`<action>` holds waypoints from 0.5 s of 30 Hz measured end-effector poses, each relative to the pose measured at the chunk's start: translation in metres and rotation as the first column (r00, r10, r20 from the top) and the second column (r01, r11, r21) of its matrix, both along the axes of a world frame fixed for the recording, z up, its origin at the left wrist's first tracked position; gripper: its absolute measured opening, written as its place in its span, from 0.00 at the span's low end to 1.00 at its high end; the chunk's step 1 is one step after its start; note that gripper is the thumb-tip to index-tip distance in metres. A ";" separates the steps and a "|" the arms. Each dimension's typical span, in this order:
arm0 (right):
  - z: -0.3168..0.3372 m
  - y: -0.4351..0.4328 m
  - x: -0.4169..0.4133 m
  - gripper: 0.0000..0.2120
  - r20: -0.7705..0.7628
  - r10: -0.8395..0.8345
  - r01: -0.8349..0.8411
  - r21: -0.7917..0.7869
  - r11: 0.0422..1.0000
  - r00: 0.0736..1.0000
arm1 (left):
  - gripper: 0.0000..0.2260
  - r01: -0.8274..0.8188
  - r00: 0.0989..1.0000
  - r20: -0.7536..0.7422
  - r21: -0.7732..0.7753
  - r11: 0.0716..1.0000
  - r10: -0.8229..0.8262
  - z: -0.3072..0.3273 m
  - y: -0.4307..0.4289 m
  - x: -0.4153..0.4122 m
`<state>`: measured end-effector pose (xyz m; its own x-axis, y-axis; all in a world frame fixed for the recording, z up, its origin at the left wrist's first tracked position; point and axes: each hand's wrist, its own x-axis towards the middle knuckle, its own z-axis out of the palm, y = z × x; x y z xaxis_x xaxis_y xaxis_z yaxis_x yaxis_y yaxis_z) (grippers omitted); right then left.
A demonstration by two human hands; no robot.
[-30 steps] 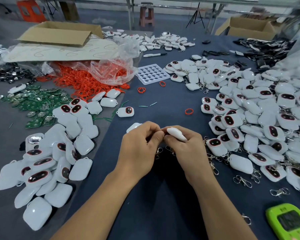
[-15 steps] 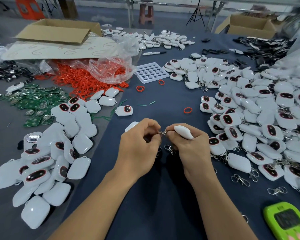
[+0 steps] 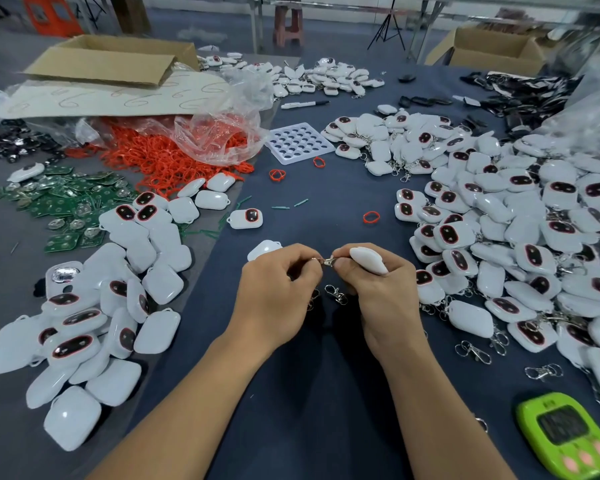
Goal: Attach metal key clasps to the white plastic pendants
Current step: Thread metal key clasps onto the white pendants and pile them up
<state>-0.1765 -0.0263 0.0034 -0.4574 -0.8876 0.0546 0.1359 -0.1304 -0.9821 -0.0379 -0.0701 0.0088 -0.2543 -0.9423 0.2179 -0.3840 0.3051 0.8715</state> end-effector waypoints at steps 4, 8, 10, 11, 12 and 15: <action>0.000 0.000 0.002 0.12 -0.035 -0.009 0.010 0.024 1.000 0.999 | 0.09 -0.015 1.000 -0.026 -0.005 1.000 0.015 0.002 -0.001 0.002; -0.003 -0.002 0.002 0.12 -0.080 -0.066 0.072 0.067 0.995 0.995 | 0.09 -0.098 0.995 -0.028 -0.015 0.995 0.097 0.001 -0.002 0.002; -0.005 -0.002 0.004 0.11 -0.144 -0.102 0.111 0.060 0.992 0.984 | 0.07 -0.157 0.986 -0.053 -0.004 0.988 0.157 0.000 -0.002 0.002; -0.005 -0.002 0.005 0.11 -0.192 -0.111 0.123 0.049 0.991 0.975 | 0.07 -0.179 0.982 -0.066 -0.003 0.984 0.178 0.001 -0.003 0.003; -0.005 -0.002 0.006 0.10 -0.245 -0.113 0.126 0.037 0.991 0.963 | 0.08 -0.187 0.980 -0.077 -0.009 0.982 0.185 0.001 -0.003 0.003; -0.005 -0.002 0.009 0.07 -0.405 -0.110 0.128 0.018 0.992 0.908 | 0.13 -0.142 0.986 -0.088 -0.030 0.989 0.139 0.001 -0.005 0.001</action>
